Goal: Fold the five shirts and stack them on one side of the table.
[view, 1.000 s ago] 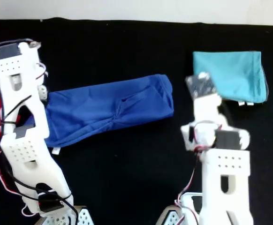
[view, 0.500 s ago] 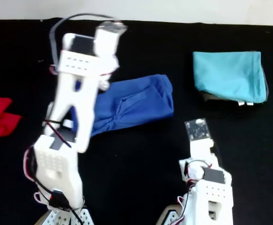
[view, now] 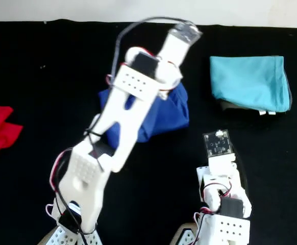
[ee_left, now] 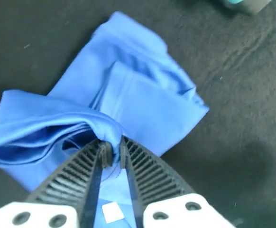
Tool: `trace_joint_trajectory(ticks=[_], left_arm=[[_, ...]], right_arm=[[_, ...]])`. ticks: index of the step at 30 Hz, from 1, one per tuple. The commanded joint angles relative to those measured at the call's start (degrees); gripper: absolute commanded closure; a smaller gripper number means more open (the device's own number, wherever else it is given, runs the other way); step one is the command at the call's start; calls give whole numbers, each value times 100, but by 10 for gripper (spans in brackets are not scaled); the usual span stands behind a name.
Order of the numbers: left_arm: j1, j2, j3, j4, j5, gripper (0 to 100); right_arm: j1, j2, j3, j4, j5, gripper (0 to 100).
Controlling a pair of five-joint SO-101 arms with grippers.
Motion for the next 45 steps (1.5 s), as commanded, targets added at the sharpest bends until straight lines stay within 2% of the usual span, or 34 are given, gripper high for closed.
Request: trace_joint_trajectory(ticks=[1,10,14,16,18,22,25,31,41,45], left_arm=[[92,295,-505,-527,-35,992],[92,1420,-1376,-1081,-18,980],[92,1516,-1842,-923,-9,857],[57,1411,-2193,-624,-9,794],[-31,1305,-2545,-185,-18,777],[-356,1270,-2932,800,-44,845],[-629,1402,-2695,1152,-44,991],[-866,2088,-2510,1152,-26,991],[13,3081,-2527,897,-18,991],[347,3081,-3345,1213,-9,991]], right_arm=[[57,-347,796,295,35,989],[57,-409,796,356,35,989],[57,-409,796,347,35,989],[57,-409,796,347,35,989],[57,-409,796,347,35,989],[57,-409,796,347,35,989],[57,-409,796,347,35,989],[57,-418,804,338,35,989],[57,-418,804,338,35,989],[57,-418,804,338,35,989]])
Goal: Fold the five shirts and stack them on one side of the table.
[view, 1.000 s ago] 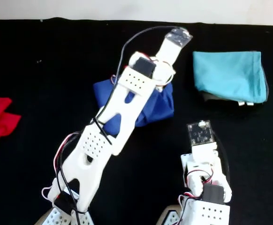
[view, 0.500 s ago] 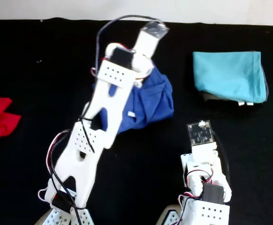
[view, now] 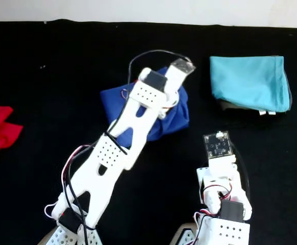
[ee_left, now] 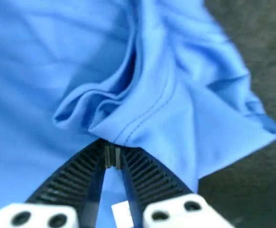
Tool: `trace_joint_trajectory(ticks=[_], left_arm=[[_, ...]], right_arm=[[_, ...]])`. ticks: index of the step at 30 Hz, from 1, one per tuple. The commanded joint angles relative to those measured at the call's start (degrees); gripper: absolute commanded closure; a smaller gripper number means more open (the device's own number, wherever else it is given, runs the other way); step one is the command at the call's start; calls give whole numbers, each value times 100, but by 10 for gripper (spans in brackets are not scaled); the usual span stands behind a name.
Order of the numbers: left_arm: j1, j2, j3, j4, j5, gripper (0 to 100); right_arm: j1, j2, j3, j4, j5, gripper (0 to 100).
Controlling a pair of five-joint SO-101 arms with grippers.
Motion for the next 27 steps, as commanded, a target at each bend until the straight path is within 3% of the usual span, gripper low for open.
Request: trace_joint_trajectory(ticks=[1,6,10,18,27], left_arm=[[365,-84,-936,360,-9,991],[444,-848,-725,527,0,991],[75,-1226,-699,519,-9,991],[-585,-224,-734,308,-26,991],[92,312,-743,-141,-9,991]], right_arm=[[57,-40,804,4,35,989],[57,-40,804,4,35,989],[57,-40,804,4,35,989],[57,-40,804,4,35,989],[57,-40,804,4,35,989]])
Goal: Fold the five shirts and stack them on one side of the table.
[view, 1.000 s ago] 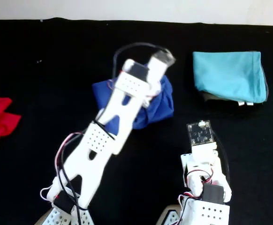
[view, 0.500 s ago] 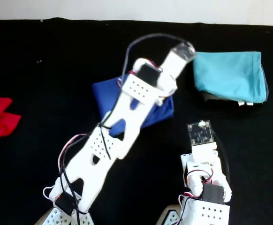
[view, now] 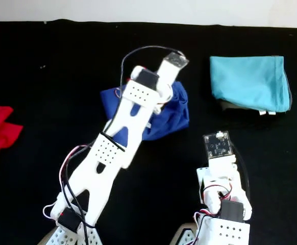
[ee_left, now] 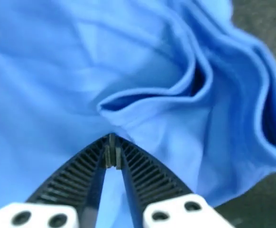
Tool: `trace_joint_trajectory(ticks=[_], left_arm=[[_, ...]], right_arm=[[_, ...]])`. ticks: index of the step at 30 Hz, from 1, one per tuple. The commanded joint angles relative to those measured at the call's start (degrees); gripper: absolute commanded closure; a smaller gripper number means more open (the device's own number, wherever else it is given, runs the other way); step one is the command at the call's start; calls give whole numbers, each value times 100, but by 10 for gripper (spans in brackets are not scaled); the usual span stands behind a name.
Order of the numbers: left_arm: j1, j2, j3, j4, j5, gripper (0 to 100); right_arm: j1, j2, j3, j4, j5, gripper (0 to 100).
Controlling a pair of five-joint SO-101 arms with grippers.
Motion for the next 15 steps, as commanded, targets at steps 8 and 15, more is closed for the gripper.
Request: trace_joint_trajectory(ticks=[8,15], left_arm=[[910,-259,-286,-62,-9,991],[857,-1262,-277,264,0,991]], right_arm=[[277,-92,796,13,26,990],[1086,-92,734,-233,-677,991]])
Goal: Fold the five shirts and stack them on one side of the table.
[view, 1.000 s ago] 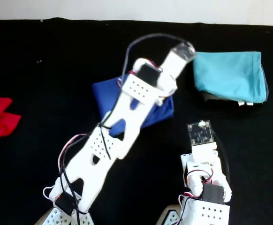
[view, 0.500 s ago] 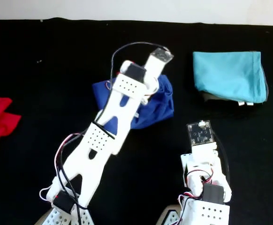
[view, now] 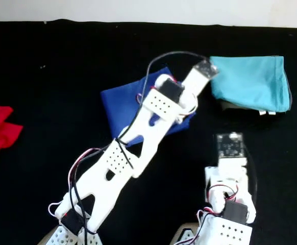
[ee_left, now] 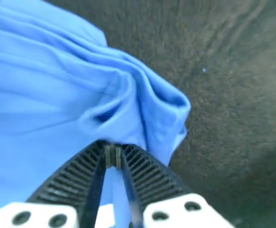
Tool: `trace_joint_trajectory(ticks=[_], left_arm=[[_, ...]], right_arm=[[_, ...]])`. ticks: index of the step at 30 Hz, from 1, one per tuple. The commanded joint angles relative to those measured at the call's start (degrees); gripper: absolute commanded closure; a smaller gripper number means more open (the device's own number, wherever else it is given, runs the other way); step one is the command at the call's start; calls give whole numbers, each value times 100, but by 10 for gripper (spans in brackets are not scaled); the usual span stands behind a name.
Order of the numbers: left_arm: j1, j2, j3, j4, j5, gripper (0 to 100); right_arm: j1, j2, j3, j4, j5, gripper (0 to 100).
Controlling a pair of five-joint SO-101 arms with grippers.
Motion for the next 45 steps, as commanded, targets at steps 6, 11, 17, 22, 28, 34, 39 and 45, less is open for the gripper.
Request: trace_joint_trajectory(ticks=[6,11,17,22,28,34,39,45], left_arm=[[-321,-1121,-171,193,0,991],[-681,-259,-57,-158,0,991],[-295,426,-48,-369,0,991],[277,400,-66,-299,0,991],[637,22,-207,255,0,991],[567,-312,-207,246,0,991],[251,-365,-189,-123,0,991],[356,-48,-198,-545,0,991]], right_arm=[[646,-40,769,-356,-571,991],[646,-40,778,-356,-571,991],[646,-40,787,-391,-563,991],[646,-40,787,-391,-563,991],[646,-40,787,-400,-563,991],[646,-40,787,-426,-571,991],[646,-40,787,-426,-571,991],[646,-40,787,-426,-571,991]])
